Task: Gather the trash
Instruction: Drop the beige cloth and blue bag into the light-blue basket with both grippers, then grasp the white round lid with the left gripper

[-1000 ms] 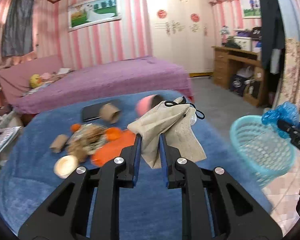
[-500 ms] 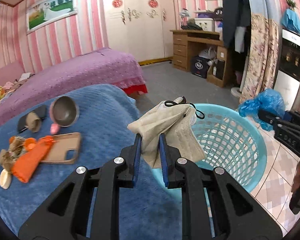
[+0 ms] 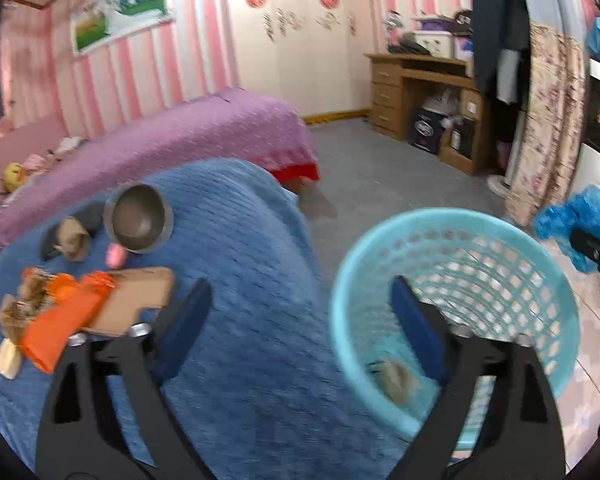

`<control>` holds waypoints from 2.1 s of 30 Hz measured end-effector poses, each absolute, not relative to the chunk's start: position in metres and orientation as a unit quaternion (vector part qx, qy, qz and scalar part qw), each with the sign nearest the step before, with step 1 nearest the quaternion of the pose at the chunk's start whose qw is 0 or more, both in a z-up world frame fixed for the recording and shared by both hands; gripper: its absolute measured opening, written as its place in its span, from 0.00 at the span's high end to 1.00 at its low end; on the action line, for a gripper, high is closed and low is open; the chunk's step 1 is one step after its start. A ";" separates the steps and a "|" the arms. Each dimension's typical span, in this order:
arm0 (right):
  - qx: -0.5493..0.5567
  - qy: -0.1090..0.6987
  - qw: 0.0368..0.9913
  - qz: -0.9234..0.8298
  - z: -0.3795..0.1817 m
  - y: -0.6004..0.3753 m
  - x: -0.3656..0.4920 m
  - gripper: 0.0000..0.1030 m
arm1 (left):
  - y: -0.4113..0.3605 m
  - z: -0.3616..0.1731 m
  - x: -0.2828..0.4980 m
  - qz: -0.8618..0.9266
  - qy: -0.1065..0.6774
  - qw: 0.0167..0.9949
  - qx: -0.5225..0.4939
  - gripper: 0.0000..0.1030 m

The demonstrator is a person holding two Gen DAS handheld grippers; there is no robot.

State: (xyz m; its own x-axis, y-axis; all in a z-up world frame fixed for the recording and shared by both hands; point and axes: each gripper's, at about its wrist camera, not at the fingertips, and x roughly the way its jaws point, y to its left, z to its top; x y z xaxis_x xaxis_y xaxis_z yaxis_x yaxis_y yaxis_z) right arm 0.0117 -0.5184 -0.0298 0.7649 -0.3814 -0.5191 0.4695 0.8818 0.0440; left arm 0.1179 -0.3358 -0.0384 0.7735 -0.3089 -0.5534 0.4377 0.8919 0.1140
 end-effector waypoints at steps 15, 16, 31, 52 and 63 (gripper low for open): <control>0.083 0.259 0.939 -0.212 -0.035 -0.493 0.047 0.32 | -0.280 0.001 0.112 -0.168 0.238 0.952 0.097 0.05; 0.083 0.260 0.938 -0.213 -0.034 -0.491 0.050 0.29 | -0.272 0.004 0.113 -0.166 0.239 0.952 0.089 0.05; 0.069 0.235 0.946 -0.213 0.007 -0.423 0.067 0.04 | -0.170 0.025 0.122 -0.109 0.233 0.963 0.081 0.05; 0.030 0.216 0.972 -0.091 0.027 -0.229 0.145 0.04 | 0.007 -0.012 0.163 0.001 0.279 0.960 0.015 0.05; 0.005 0.241 0.964 -0.110 -0.011 -0.221 0.160 0.04 | 0.054 -0.043 0.191 0.019 0.347 0.937 -0.019 0.05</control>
State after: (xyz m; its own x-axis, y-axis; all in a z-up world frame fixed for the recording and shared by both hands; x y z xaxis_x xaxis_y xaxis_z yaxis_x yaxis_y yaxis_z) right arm 0.1602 -0.2213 -0.0107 0.8602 -0.2092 -0.4651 0.2143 0.9758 -0.0426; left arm 0.1911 0.0542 -0.0430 0.7582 0.0224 -0.6517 -0.0482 0.9986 -0.0218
